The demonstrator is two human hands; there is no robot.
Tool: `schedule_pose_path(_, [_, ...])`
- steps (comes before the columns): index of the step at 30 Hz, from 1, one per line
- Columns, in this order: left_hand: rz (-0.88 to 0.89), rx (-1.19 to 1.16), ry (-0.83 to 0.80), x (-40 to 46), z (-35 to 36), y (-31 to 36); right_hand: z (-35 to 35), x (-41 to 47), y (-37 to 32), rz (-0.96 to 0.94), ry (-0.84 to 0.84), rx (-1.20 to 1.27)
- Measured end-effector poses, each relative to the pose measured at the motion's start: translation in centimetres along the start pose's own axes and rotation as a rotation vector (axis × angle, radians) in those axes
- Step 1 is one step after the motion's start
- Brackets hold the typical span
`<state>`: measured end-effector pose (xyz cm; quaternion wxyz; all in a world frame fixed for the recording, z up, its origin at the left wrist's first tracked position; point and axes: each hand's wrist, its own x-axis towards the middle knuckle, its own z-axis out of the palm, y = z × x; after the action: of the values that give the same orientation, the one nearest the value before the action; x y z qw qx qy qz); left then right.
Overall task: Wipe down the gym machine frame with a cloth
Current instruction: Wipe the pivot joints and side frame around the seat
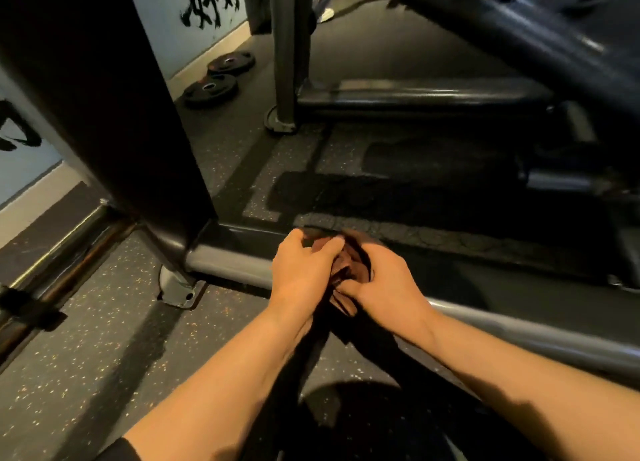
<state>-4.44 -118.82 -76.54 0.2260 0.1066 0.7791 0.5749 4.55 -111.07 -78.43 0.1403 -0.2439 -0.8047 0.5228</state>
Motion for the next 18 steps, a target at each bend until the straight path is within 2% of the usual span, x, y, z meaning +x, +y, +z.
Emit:
schedule_pose_path(3, [0.264, -0.004, -0.065, -3.0, 2.2, 4.0, -3.9, -2.5, -1.8, -0.060, 0.226, 0.153])
schedule_pose_path(6, [0.624, -0.041, -0.095, -6.5, 3.8, 8.0, -8.0, -5.5, -5.0, -0.144, 0.358, 0.265])
schedule_pose_path(11, [1.142, -0.036, -0.120, -11.8, 5.6, 12.6, -12.6, -11.5, -10.2, -0.316, 0.563, 0.197])
schedule_pose_path(14, [1.425, 0.001, -0.115, -14.0, 6.3, 15.0, -14.1, -14.2, -12.2, -0.425, 0.850, 0.007])
schedule_pose_path(16, [1.543, 0.032, -0.104, -14.4, 6.4, 17.1, -15.5, -14.5, -13.3, -0.497, 1.006, -0.182])
schedule_pose_path(18, [1.614, 0.092, -0.048, -13.4, 6.1, 19.6, -16.9, -13.4, -14.4, -0.509, 1.043, -0.403])
